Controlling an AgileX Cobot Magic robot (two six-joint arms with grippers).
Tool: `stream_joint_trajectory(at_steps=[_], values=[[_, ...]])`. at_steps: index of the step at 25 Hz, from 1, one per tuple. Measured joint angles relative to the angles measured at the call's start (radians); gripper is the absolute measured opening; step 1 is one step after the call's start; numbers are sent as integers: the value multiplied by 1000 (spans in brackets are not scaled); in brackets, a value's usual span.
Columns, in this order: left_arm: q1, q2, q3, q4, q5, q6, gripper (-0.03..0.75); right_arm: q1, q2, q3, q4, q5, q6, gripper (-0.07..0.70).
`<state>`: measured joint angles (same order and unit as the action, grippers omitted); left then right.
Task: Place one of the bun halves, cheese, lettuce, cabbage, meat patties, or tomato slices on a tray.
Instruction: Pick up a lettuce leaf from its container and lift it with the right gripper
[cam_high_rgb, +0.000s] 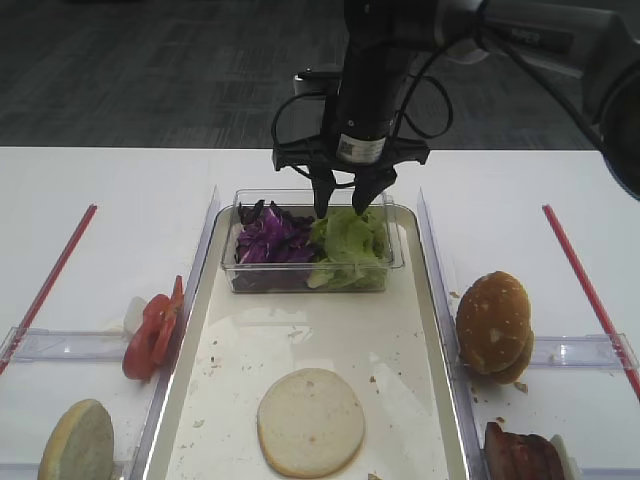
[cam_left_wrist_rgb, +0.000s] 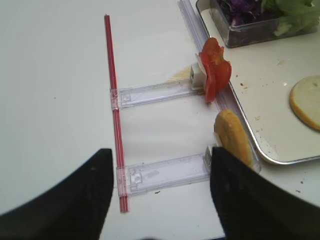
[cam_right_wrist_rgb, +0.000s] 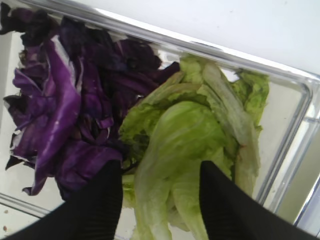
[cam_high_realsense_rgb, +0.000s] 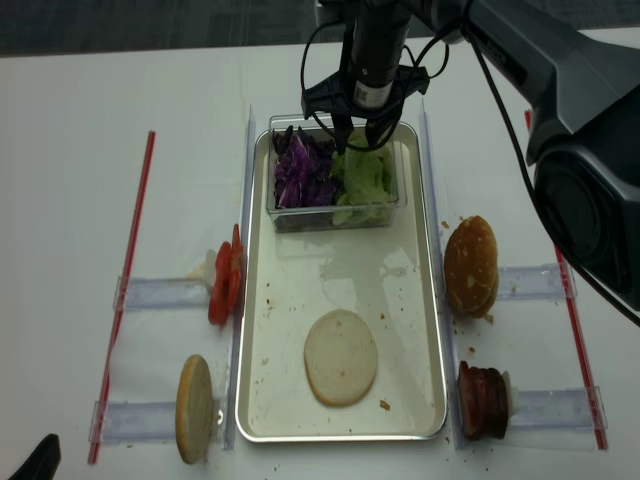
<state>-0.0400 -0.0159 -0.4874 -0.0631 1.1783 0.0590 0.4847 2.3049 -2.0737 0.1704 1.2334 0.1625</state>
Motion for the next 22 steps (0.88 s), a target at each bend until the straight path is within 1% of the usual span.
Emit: stream_joint_trajectory(at_steps=[10,22], values=[[0,0,0,0,0,0,429,0,46,0,-6,0,26,369],[0,0,0,0,0,0,429,0,68,-2,-19,-2,26,369]])
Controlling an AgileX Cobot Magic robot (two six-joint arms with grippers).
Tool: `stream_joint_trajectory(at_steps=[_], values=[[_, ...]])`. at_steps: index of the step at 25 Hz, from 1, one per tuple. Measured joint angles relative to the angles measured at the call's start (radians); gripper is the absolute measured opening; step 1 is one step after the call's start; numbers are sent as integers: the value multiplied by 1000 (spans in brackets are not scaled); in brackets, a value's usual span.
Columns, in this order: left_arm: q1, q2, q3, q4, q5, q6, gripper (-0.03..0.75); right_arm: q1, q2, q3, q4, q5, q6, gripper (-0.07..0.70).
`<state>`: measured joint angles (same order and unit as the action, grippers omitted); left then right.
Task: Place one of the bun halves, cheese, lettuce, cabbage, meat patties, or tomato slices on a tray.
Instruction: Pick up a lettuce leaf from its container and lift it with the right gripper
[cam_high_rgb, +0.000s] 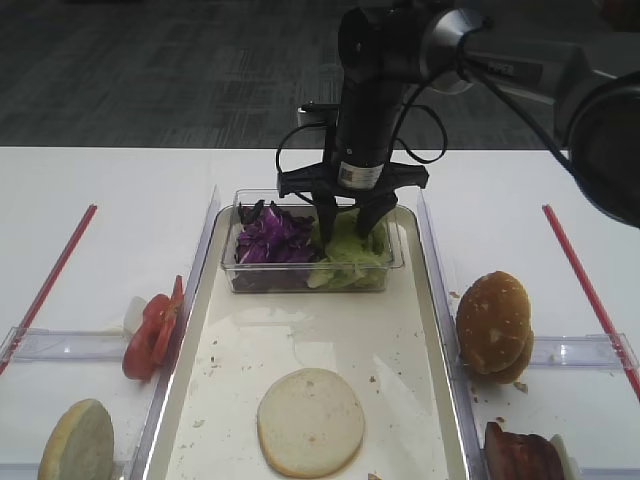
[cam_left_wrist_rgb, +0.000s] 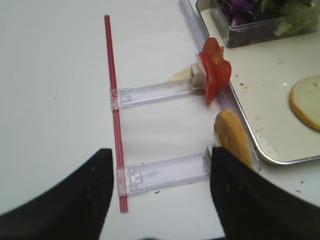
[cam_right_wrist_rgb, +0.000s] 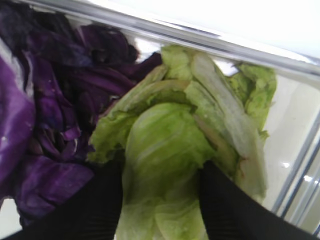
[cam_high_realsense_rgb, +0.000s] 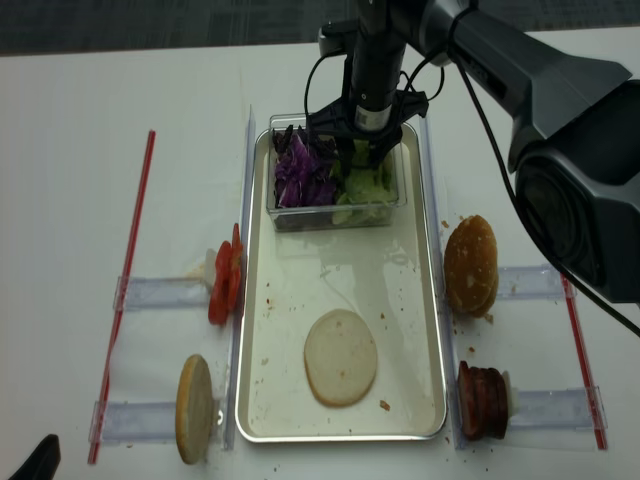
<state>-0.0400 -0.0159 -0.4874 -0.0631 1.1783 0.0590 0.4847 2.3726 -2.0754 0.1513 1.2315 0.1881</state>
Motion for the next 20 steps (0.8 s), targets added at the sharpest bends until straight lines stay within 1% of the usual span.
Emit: stream_joint_trajectory(at_steps=[3,5,10,15,20], values=[[0,0,0,0,0,0,429,0,0,0,1,0,0,369],[0,0,0,0,0,0,429,0,0,0,1,0,0,355],[0,0,0,0,0,0,429,0,0,0,0,0,-2,248],[0,0,0,0,0,0,429,0,0,0,0,0,-2,174],[0,0,0,0,0,0,429,0,0,0,0,0,-4,46]])
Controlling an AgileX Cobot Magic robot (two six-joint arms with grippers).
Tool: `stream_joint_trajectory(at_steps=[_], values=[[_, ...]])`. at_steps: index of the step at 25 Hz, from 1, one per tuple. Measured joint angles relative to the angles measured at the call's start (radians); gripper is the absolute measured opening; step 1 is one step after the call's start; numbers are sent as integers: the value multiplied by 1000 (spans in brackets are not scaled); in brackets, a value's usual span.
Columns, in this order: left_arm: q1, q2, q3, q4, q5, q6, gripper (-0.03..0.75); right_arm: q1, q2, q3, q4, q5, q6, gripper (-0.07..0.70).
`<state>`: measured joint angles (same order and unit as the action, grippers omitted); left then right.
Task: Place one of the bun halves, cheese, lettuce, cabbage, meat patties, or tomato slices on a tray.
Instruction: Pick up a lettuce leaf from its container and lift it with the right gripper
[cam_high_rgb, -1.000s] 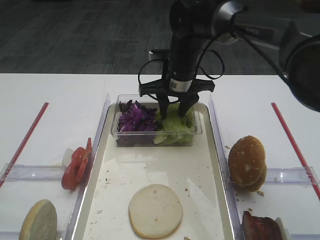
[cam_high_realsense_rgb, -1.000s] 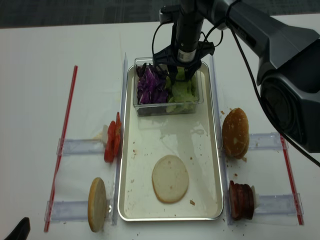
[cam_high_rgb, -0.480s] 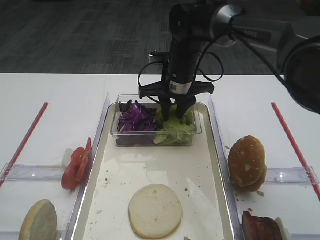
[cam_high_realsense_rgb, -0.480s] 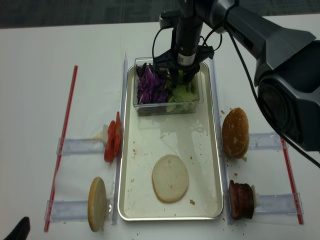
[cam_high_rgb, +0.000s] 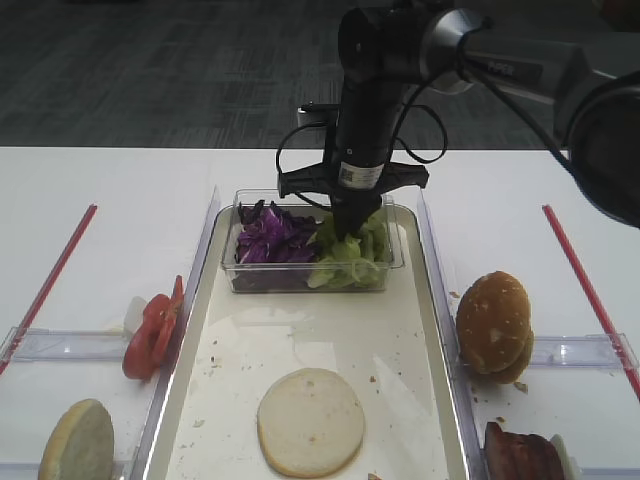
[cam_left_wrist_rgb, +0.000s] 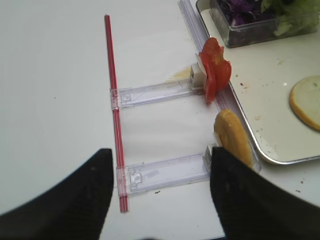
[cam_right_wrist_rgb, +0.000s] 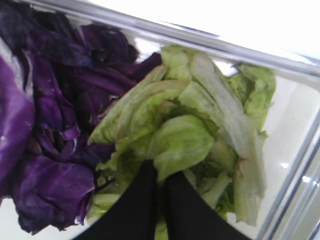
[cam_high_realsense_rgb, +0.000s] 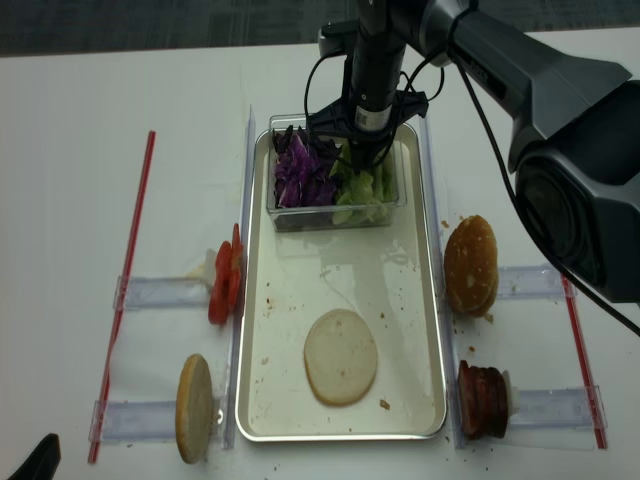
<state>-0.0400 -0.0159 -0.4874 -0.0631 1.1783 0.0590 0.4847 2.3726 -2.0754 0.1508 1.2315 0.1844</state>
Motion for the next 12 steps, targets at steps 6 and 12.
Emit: stream_joint_trajectory(at_steps=[6,12], values=[[0,0,0,0,0,0,429,0,0,0,4,0,0,34],[0,0,0,0,0,-1,429,0,-17,0,17,-1,-21,34]])
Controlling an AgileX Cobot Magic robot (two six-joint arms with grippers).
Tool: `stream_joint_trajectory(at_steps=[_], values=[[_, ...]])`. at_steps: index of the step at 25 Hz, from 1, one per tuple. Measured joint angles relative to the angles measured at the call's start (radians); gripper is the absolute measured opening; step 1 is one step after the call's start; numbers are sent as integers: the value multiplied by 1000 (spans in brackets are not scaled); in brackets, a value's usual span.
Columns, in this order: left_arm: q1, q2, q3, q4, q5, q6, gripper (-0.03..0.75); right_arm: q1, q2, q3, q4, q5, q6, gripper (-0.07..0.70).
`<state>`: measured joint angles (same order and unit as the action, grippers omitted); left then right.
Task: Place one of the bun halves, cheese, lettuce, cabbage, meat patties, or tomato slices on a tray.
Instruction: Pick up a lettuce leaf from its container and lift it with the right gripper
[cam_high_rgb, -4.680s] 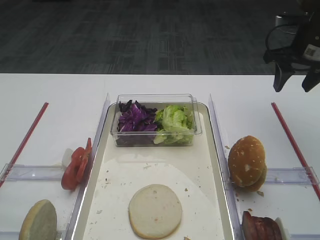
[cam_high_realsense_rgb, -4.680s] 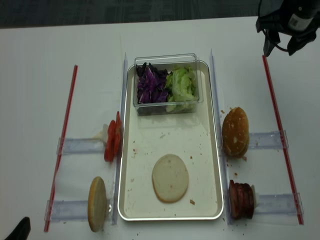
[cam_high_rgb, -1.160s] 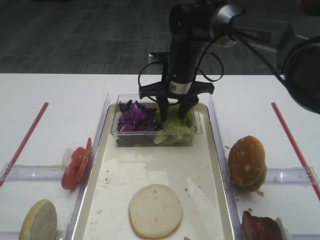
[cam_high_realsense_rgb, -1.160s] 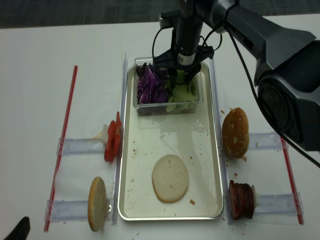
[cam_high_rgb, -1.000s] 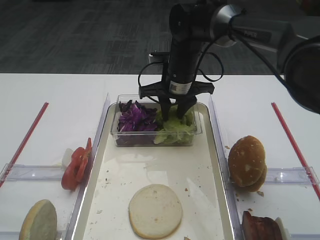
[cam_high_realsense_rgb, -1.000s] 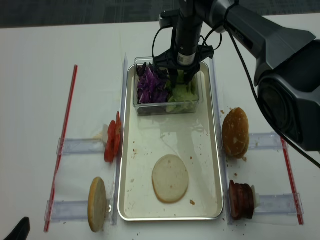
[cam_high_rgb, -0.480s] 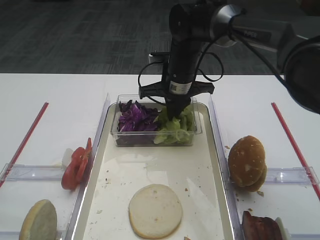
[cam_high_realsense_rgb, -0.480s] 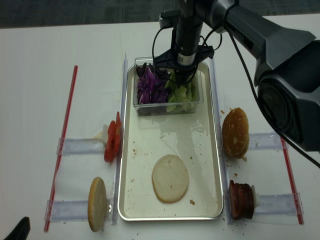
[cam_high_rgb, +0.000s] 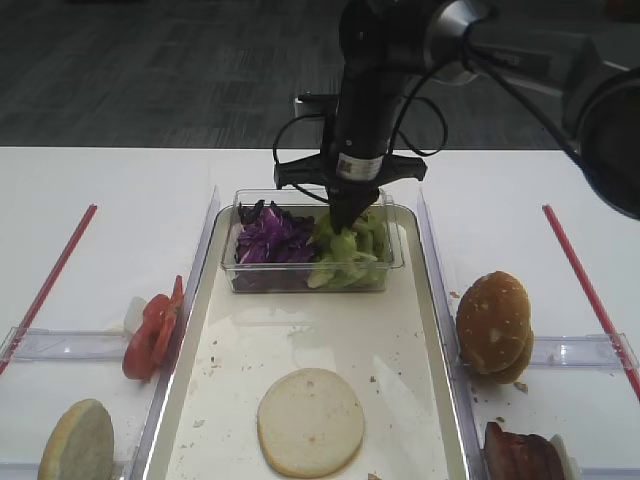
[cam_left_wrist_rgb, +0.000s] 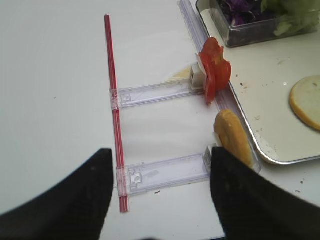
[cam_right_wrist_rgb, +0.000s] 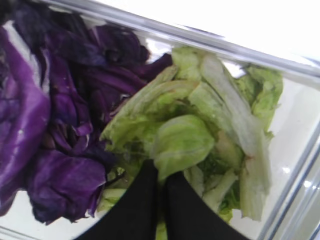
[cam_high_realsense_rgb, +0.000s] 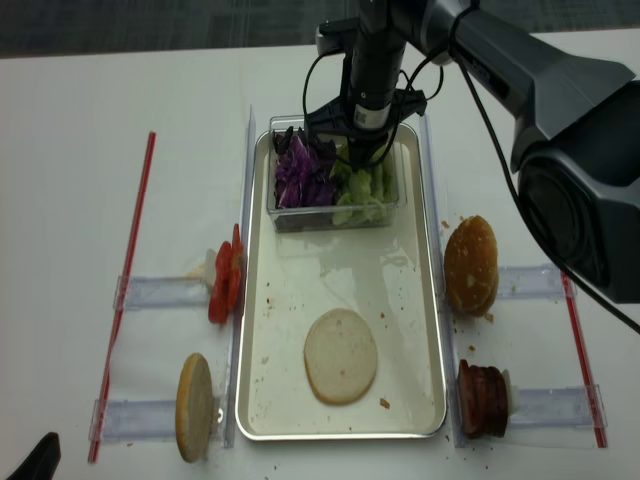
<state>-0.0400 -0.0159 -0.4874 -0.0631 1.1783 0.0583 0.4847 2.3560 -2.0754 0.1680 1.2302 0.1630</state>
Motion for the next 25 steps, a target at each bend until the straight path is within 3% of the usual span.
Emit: stream_joint_trajectory(at_steps=[25], values=[[0,0,0,0,0,0,429,0,-127,16,56,4,-39,33]])
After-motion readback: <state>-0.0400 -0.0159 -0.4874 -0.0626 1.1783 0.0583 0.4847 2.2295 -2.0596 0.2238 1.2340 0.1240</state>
